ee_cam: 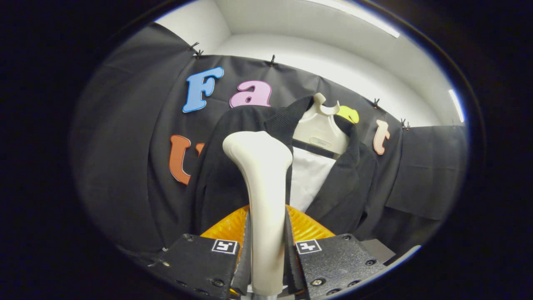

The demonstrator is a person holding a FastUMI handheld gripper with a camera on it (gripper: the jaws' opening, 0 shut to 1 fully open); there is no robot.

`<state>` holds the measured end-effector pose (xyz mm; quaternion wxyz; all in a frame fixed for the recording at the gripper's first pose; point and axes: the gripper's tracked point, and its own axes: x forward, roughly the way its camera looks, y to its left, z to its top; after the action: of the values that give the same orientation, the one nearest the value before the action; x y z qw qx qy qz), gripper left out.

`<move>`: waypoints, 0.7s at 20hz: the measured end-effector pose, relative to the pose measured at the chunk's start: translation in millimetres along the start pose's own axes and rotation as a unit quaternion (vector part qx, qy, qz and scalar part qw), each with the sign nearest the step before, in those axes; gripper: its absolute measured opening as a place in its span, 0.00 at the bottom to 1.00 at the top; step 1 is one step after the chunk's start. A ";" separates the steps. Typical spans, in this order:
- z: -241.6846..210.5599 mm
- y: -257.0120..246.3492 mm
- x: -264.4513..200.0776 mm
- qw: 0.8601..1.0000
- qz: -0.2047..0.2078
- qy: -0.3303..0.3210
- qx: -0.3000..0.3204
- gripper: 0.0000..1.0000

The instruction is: Iron the clothes twice with a garment steamer, once on the left side and once on the right side.

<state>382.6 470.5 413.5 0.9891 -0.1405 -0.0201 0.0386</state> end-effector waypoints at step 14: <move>-60.9 10.8 -10.0 0.998 0.013 0.053 0.008 0.38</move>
<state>375.0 463.2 351.7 0.9893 -0.1350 0.0349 0.0436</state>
